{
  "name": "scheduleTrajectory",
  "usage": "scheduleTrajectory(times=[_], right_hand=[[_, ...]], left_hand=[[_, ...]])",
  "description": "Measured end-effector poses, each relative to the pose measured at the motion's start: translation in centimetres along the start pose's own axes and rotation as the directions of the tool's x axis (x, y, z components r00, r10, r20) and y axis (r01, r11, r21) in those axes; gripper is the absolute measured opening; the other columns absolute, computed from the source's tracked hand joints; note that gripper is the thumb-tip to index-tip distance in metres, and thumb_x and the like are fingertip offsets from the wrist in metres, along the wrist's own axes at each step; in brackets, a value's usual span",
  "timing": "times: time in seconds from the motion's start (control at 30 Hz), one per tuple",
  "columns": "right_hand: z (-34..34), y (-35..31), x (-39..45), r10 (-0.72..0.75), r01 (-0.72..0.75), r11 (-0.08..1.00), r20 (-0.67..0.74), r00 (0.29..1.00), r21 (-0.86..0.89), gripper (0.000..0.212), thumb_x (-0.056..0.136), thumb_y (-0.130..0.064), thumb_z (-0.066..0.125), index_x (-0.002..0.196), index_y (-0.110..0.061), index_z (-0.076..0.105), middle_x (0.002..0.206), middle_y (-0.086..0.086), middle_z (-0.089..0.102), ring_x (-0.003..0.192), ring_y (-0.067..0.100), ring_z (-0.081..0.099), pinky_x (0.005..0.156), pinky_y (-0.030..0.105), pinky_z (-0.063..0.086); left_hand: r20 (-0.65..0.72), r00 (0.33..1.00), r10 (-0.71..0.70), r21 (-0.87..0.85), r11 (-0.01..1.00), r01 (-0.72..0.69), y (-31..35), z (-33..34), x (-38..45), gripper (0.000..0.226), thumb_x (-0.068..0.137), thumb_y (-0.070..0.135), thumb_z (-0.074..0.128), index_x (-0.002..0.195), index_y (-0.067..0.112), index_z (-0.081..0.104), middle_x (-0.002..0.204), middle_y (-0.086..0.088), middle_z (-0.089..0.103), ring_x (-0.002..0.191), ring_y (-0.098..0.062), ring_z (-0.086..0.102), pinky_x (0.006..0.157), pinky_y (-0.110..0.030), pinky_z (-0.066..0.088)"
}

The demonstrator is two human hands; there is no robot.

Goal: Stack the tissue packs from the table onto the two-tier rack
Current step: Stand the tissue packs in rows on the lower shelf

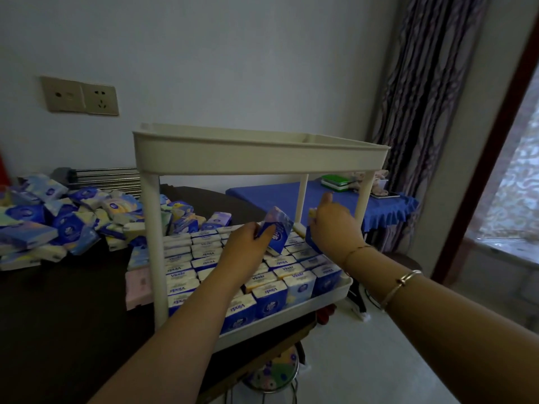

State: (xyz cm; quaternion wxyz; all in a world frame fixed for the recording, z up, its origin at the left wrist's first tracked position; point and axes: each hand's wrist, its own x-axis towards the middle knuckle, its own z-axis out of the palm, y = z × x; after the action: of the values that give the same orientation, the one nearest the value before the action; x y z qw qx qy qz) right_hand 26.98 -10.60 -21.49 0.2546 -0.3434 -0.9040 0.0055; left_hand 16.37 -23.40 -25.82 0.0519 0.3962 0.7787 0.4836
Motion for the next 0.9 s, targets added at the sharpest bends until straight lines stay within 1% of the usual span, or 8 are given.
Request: scheduleTrajectory(times=[0.07, 0.2, 0.33, 0.53, 0.67, 0.77, 0.83, 0.9], right_hand=[[0.1, -0.3, 0.1, 0.019, -0.019, 0.999, 0.002, 1.0, -0.044, 0.05, 0.094, -0.009, 0.05, 0.135, 0.002, 0.025, 0.11, 0.021, 0.056, 0.107, 0.036, 0.052, 0.07, 0.035, 0.042], [-0.4, -0.3, 0.4, 0.023, -0.022, 0.998, 0.005, 1.0, -0.057, 0.051, 0.092, -0.008, 0.05, 0.135, 0.003, 0.024, 0.112, 0.021, 0.055, 0.108, 0.038, 0.051, 0.07, 0.037, 0.041], [0.9, -0.5, 0.3, 0.068, -0.059, 0.996, 0.134, 0.989, -0.071, 0.052, 0.094, -0.014, 0.051, 0.136, 0.002, 0.024, 0.114, 0.021, 0.057, 0.104, 0.037, 0.057, 0.074, 0.04, 0.048], [2.7, -0.1, 0.7, 0.207, -0.247, 0.953, 0.222, 0.953, 0.173, 0.06, 0.095, -0.02, 0.054, 0.139, 0.005, 0.021, 0.125, 0.026, 0.051, 0.105, 0.037, 0.058, 0.078, 0.041, 0.049], [2.6, 0.3, 0.9, 0.222, -0.328, 0.905, 0.357, 0.907, 0.272, 0.038, 0.098, -0.017, 0.047, 0.125, 0.007, 0.034, 0.112, 0.023, 0.055, 0.085, 0.027, 0.053, 0.066, 0.033, 0.041], [1.5, 0.4, 1.1, 0.171, -0.284, 0.859, 0.283, 0.944, 0.426, 0.021, 0.098, -0.013, 0.039, 0.112, 0.003, 0.04, 0.08, 0.011, 0.047, 0.063, 0.018, 0.041, 0.05, 0.027, 0.03], [0.2, 0.2, 1.1, 0.134, -0.239, 0.767, 0.216, 0.967, 0.596, 0.015, 0.098, -0.018, 0.04, 0.105, -0.005, 0.042, 0.082, 0.006, 0.048, 0.067, 0.02, 0.046, 0.051, 0.026, 0.032], [-0.9, 0.1, 0.9, 0.017, -0.182, 0.717, 0.244, 0.97, 0.673, 0.023, 0.096, -0.028, 0.048, 0.114, -0.012, 0.046, 0.092, 0.003, 0.056, 0.075, 0.019, 0.055, 0.058, 0.024, 0.039]], left_hand=[[0.006, 1.0, 0.006, -0.017, 1.0, -0.006, 0.1, -0.1, -0.2, 0.034, 0.097, 0.043, 0.044, 0.095, 0.013, 0.058, 0.092, -0.007, 0.064, 0.086, -0.022, 0.061, 0.074, -0.035, 0.046], [0.012, 1.0, 0.018, -0.04, 0.999, -0.018, 0.2, -0.2, -0.5, 0.033, 0.097, 0.042, 0.043, 0.094, 0.014, 0.059, 0.093, -0.007, 0.065, 0.086, -0.021, 0.061, 0.074, -0.034, 0.046], [0.019, 1.0, 0.014, -0.049, 0.999, -0.013, 0.2, -0.1, -0.4, 0.029, 0.097, 0.043, 0.044, 0.096, 0.018, 0.057, 0.094, -0.004, 0.065, 0.087, -0.019, 0.061, 0.077, -0.035, 0.048], [0.031, 0.999, 0.028, -0.05, 0.998, -0.027, 0.1, -0.1, -0.4, 0.025, 0.097, 0.043, 0.044, 0.09, 0.022, 0.054, 0.086, 0.002, 0.061, 0.081, -0.013, 0.058, 0.072, -0.029, 0.045], [0.061, 0.998, 0.019, -0.025, 1.0, -0.018, 0.0, 0.1, -0.1, 0.026, 0.097, 0.046, 0.043, 0.091, 0.023, 0.054, 0.091, 0.0, 0.062, 0.085, -0.016, 0.059, 0.078, -0.034, 0.047], [0.092, 0.996, 0.017, -0.022, 1.0, -0.016, -0.1, 0.2, 0.1, 0.029, 0.097, 0.046, 0.041, 0.103, 0.021, 0.056, 0.099, -0.002, 0.065, 0.09, -0.017, 0.06, 0.085, -0.04, 0.047], [0.11, 0.993, 0.033, -0.008, 0.999, -0.033, -0.1, 0.3, 0.1, 0.03, 0.098, 0.045, 0.04, 0.107, 0.022, 0.057, 0.103, -0.002, 0.065, 0.092, -0.017, 0.06, 0.086, -0.04, 0.048], [0.125, 0.991, 0.056, 0.008, 0.998, -0.058, 0.0, 0.4, 0.1, 0.033, 0.098, 0.046, 0.04, 0.113, 0.022, 0.057, 0.108, -0.001, 0.065, 0.096, -0.016, 0.061, 0.087, -0.038, 0.049]])
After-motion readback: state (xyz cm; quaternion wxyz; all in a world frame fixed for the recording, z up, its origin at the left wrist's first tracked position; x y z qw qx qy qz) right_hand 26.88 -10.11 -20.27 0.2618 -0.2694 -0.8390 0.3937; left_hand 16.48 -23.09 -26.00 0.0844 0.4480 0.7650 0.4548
